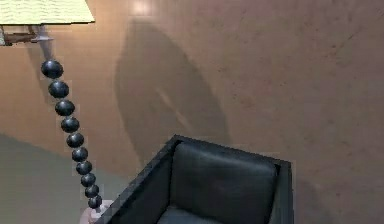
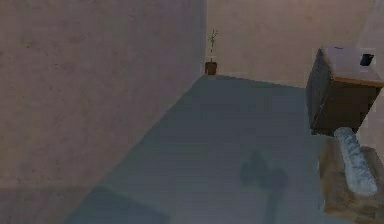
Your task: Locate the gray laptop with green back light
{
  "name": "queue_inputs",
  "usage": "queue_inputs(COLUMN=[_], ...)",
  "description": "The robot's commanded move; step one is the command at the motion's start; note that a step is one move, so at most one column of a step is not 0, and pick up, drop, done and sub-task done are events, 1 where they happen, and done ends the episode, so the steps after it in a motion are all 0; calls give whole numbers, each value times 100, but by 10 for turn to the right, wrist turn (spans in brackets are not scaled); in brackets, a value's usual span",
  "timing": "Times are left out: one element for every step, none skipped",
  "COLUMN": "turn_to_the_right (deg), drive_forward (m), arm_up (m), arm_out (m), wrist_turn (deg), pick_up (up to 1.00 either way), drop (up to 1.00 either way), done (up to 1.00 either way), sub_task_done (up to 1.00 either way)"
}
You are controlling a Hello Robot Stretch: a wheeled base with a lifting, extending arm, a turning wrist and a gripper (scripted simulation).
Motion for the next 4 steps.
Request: queue_inputs(turn_to_the_right=[-450, -450, -450, -180], drive_forward=[0, 0, 0, 0], arm_up=[0, 0, 0, 0], arm_out=[0, 0, 0, 0], wrist_turn=[0, 0, 0, 0], pick_up=[0, 0, 0, 0], drop=[0, 0, 0, 0], done=[0, 0, 0, 0], sub_task_done=[0, 0, 0, 0])
